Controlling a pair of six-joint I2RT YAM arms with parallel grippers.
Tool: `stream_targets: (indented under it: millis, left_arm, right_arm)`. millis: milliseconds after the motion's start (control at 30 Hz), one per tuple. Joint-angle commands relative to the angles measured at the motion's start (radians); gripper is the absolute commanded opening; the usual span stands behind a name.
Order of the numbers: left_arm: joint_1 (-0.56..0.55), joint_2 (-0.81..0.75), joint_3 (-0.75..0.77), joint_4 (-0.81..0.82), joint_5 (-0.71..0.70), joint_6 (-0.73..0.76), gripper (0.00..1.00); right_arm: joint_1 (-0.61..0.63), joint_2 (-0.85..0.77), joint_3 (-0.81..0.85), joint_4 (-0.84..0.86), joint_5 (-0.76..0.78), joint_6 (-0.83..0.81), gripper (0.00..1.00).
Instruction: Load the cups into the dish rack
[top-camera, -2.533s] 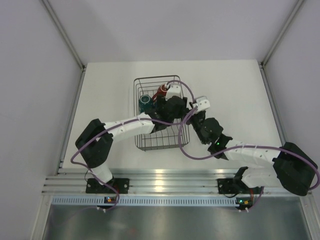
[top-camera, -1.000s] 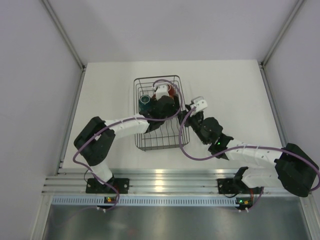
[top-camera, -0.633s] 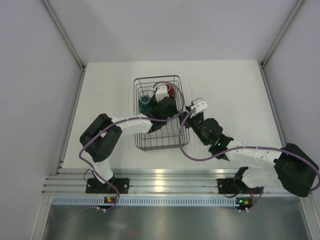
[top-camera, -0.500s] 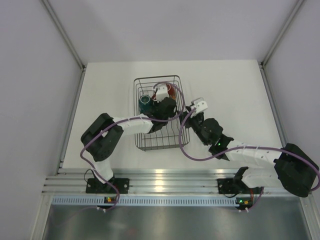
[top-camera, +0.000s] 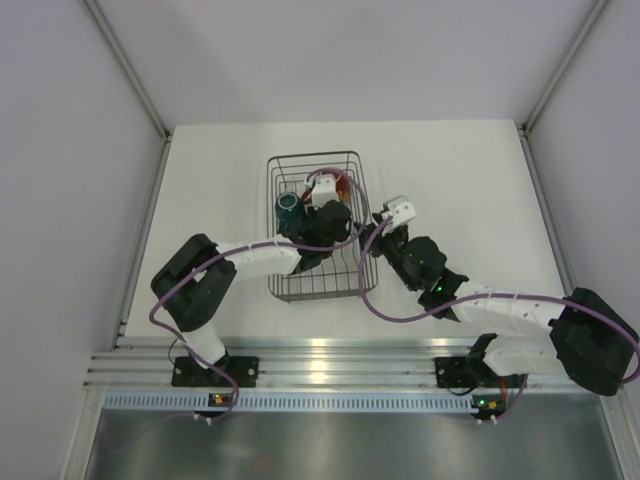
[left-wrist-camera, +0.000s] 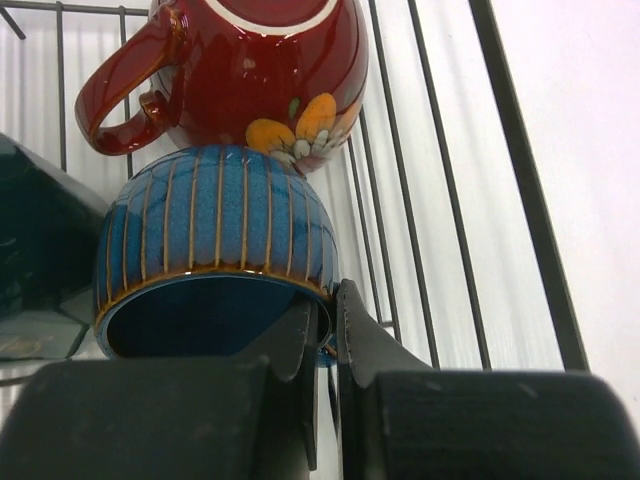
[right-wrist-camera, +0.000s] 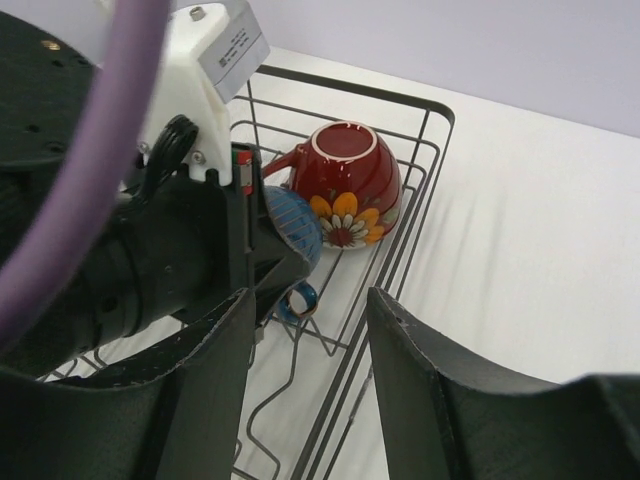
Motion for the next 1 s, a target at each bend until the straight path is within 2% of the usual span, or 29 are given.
stream_targets:
  millis: [0,333,433,567,667,700,800,867,900,933,967]
  left_arm:
    - [-0.015,-0.136,-0.036,0.048,-0.053,0.057,0.00]
    - [-0.041,-0.400,-0.079,0.051,0.043,0.141,0.00]
    - [-0.040,-0.472,-0.088,0.093,0.125,0.161,0.00]
    - [-0.040,-0.564,-0.101,0.155,0.258,0.170,0.00]
    - [-0.028,-0.630,-0.131,0.275,0.477,0.180,0.00]
    - [-0.003,-0.654,-0.169,0.375,0.628,0.175,0.00]
    - [0.082,-0.671,-0.225,0.482,0.851,0.100,0.00]
    - [0.141,-0.670,-0.278,0.649,0.921,0.003,0.00]
    - [0.193,-0.673,-0.353,0.727,0.939,-0.026,0.00]
    - [0.210,-0.677,-0.387,0.880,0.947,-0.043,0.00]
    - [0.224,-0.679,-0.409,0.922,0.939,-0.038,0.00]
  right_arm:
    - [-0.012,-0.044,0.023,0.003,-0.019,0.003,0.50]
    - [-0.015,-0.116,0.102,-0.149,-0.035,-0.002,0.50]
    - [-0.025,-0.137,0.129,-0.185,-0.068,0.003,0.50]
    - [-0.084,-0.183,0.175,-0.233,-0.198,0.038,0.51]
    - [-0.150,-0.222,0.211,-0.248,-0.332,0.092,0.52]
    - [-0.169,-0.241,0.227,-0.258,-0.372,0.127,0.52]
    - [-0.250,-0.277,0.250,-0.256,-0.525,0.229,0.53]
    - [-0.313,-0.291,0.263,-0.258,-0.629,0.321,0.53]
    - [-0.330,-0.300,0.266,-0.259,-0.656,0.352,0.53]
    - [-0.348,-0.304,0.267,-0.264,-0.712,0.383,0.53]
    - [-0.380,-0.306,0.261,-0.255,-0.746,0.448,0.53]
